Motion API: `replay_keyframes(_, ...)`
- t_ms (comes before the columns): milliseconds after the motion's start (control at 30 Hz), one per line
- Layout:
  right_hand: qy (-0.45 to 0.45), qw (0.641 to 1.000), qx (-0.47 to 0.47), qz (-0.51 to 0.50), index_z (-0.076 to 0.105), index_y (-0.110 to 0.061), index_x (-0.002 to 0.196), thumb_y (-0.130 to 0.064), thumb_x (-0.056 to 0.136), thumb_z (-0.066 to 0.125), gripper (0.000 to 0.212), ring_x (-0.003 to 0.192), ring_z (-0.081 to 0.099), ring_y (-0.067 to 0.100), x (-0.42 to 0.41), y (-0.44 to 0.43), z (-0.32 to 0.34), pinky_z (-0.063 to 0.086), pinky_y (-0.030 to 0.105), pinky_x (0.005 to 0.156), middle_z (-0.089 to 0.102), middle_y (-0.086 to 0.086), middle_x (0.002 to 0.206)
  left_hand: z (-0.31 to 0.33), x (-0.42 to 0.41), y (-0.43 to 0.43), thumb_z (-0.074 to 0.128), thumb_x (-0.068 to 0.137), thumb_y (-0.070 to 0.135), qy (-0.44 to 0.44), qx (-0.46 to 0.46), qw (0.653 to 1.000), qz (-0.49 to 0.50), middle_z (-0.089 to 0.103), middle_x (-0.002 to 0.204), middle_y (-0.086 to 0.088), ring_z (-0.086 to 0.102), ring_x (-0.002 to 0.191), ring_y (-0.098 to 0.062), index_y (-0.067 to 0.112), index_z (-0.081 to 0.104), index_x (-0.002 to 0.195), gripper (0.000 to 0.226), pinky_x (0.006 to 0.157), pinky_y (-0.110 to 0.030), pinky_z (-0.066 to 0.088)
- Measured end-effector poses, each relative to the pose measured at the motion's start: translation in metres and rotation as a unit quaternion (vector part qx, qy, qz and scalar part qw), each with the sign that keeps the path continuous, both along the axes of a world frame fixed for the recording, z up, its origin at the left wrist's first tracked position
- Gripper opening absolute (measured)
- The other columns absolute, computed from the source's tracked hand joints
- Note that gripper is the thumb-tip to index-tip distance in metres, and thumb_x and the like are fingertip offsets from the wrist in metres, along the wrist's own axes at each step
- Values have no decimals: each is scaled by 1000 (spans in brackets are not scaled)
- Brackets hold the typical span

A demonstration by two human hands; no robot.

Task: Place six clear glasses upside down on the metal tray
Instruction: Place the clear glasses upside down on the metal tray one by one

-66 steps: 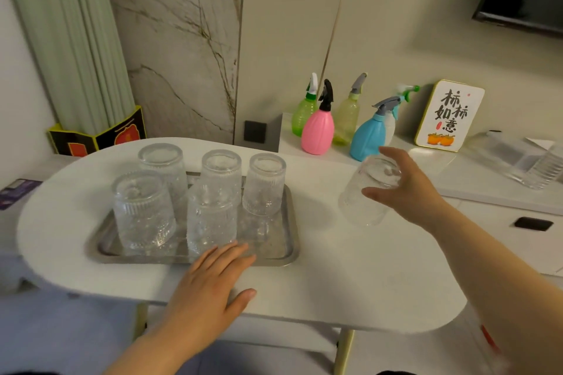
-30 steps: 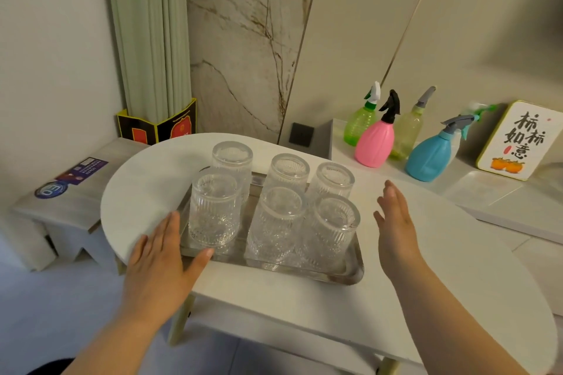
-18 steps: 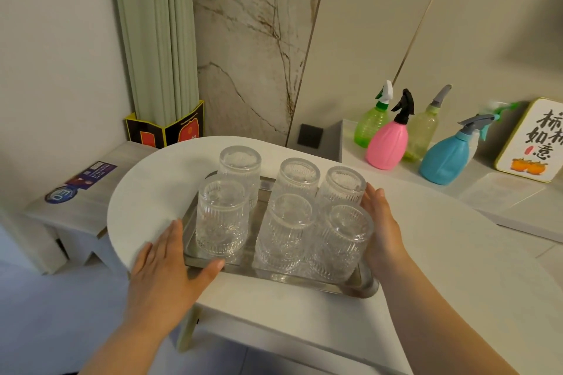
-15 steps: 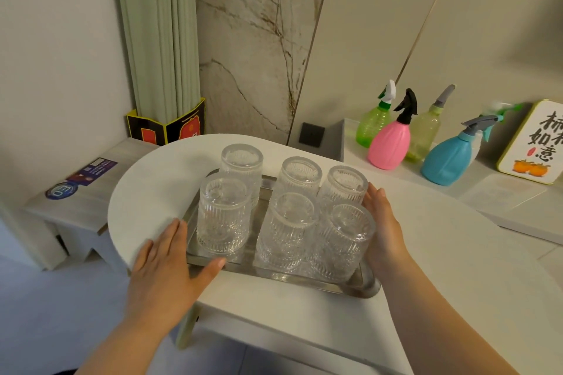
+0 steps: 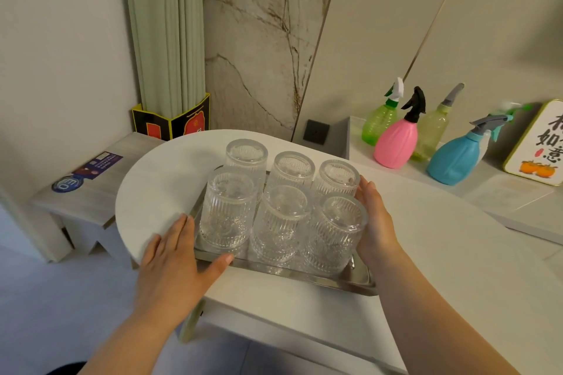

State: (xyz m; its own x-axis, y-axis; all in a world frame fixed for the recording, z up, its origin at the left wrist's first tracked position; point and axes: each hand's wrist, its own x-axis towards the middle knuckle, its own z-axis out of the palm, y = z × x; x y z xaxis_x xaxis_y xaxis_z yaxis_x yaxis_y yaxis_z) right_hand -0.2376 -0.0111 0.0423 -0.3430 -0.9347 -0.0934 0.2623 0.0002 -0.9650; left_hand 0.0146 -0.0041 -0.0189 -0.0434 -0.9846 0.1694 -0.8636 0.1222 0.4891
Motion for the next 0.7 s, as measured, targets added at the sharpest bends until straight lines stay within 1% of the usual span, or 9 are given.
replay_keyframes(167, 5, 1000, 14, -7, 64, -27, 83, -41, 91, 35, 33, 87, 62, 16, 1, -2, 3, 47, 35, 82, 68, -2, 88, -1, 0, 0, 48, 83, 57, -2, -4, 1000, 1, 11, 155, -6, 9, 140, -15, 8, 10, 143, 87, 112, -31, 0)
replay_keyframes(233, 12, 1000, 12, -9, 66, -26, 79, -39, 90, 36, 34, 84, 63, 15, 1, -1, 4, 48, 34, 79, 69, -3, 84, 0, 0, 1, 47, 83, 58, -3, -6, 1000, 2, 11, 155, -6, 9, 140, -15, 9, 10, 143, 86, 112, -32, -1)
replay_keyframes(300, 22, 1000, 7, -14, 66, -26, 77, -38, 91, 36, 35, 82, 63, 12, 0, 0, 4, 48, 31, 73, 70, -8, 80, -1, 0, 1, 45, 83, 58, -6, -10, 1000, 1, 10, 155, -5, 8, 140, -15, 9, 9, 143, 86, 112, -31, -1)
replay_keyframes(367, 30, 999, 6, -26, 63, -27, 79, -38, 92, 34, 34, 81, 60, 6, -1, 1, 3, 45, 28, 74, 66, -13, 85, -2, 0, 1, 44, 84, 58, -12, -12, 1000, -3, 9, 155, -5, 8, 141, -15, 11, 8, 144, 84, 112, -32, -1)
replay_keyframes(400, 35, 999, 9, -33, 62, -26, 84, -37, 93, 32, 33, 81, 58, 2, -2, 2, 3, 43, 26, 78, 62, -15, 89, -2, 0, 2, 44, 84, 58, -14, -12, 1000, -5, 8, 155, -6, 8, 141, -16, 14, 9, 144, 82, 112, -33, 0)
replay_keyframes(500, 59, 997, 23, -39, 53, -23, 115, -37, 94, 29, 36, 87, 51, 0, -3, 7, 3, 37, 22, 89, 52, -12, 104, -1, 0, 2, 42, 85, 58, -16, -12, 1000, -8, 8, 155, -6, 9, 140, -18, 20, 10, 144, 77, 112, -34, 0)
replay_keyframes(600, 85, 995, 39, -38, 41, -21, 130, -40, 94, 26, 44, 110, 43, 9, -8, 15, 2, 26, 27, 98, 45, -8, 114, 0, 0, 2, 40, 85, 59, -24, -12, 1000, -9, 7, 156, -6, 8, 140, -18, 22, 9, 144, 76, 112, -34, 0)
replay_keyframes(667, 93, 994, 47, -28, 45, -26, 124, -40, 94, 26, 38, 109, 43, 9, -10, 21, 2, 25, 28, 98, 46, -9, 112, 1, -1, 4, 40, 86, 59, -20, -12, 1000, -9, 7, 155, -6, 9, 140, -18, 22, 11, 144, 75, 112, -34, 1)
replay_keyframes(700, 92, 994, 45, -28, 51, -31, 108, -39, 94, 26, 30, 101, 48, 7, -8, 25, 5, 26, 28, 97, 50, -11, 106, 2, -1, 6, 40, 86, 58, -19, -10, 1000, -9, 8, 155, -6, 10, 140, -18, 21, 12, 144, 74, 112, -34, 1)
